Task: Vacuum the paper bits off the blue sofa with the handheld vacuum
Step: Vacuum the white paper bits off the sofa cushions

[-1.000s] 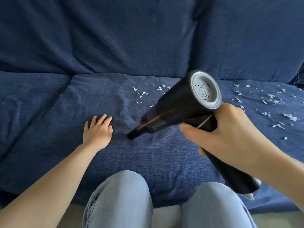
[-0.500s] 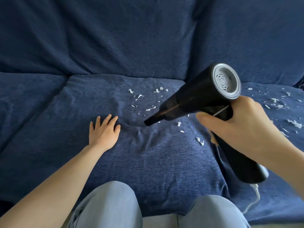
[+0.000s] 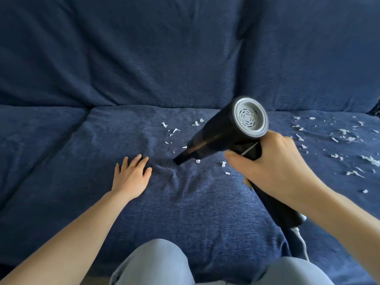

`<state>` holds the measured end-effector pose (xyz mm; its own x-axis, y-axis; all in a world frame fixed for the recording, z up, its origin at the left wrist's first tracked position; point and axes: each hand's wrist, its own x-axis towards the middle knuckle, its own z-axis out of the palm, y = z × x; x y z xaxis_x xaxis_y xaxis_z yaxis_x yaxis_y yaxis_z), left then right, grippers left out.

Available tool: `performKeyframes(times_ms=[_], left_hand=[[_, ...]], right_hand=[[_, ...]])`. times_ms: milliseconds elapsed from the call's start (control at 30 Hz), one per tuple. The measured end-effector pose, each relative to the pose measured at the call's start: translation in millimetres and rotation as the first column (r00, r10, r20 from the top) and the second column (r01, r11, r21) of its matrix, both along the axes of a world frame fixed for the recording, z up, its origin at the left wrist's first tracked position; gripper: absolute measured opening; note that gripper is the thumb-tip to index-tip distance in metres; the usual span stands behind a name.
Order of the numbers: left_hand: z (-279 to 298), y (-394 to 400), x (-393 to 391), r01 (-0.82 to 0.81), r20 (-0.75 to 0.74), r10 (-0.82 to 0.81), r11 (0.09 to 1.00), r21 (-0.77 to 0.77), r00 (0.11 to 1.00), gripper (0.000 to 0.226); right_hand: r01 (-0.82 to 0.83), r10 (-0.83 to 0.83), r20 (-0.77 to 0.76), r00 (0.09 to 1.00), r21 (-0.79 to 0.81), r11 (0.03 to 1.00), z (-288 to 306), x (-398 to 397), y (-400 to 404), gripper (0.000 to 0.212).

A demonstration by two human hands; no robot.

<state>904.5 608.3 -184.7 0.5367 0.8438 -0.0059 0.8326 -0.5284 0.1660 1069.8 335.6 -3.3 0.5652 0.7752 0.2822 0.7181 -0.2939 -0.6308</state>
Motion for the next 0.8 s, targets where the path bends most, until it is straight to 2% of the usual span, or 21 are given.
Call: performKeyframes(times_ms=[267,567,800], left_hand=[[2,26,22,0.026,0.000,-0.026,1.000,-0.006,1.000,0.055],[-3,77,57,0.034,-0.003,-0.034,0.999,0.002,0.999,0.056],[-20,82,59,0.021,0.026,-0.025,0.989,0.148,0.999,0.058]], right_hand=[[0.065,-0.060,-0.058,0.996,0.087,0.994,-9,28,48,0.023],[0.091,-0.080,-0.090,0.993,0.128,0.988,-23,62,150,0.024],[0.094,-0.077,-0.120,0.990,0.141,0.985,-37,76,198,0.032]])
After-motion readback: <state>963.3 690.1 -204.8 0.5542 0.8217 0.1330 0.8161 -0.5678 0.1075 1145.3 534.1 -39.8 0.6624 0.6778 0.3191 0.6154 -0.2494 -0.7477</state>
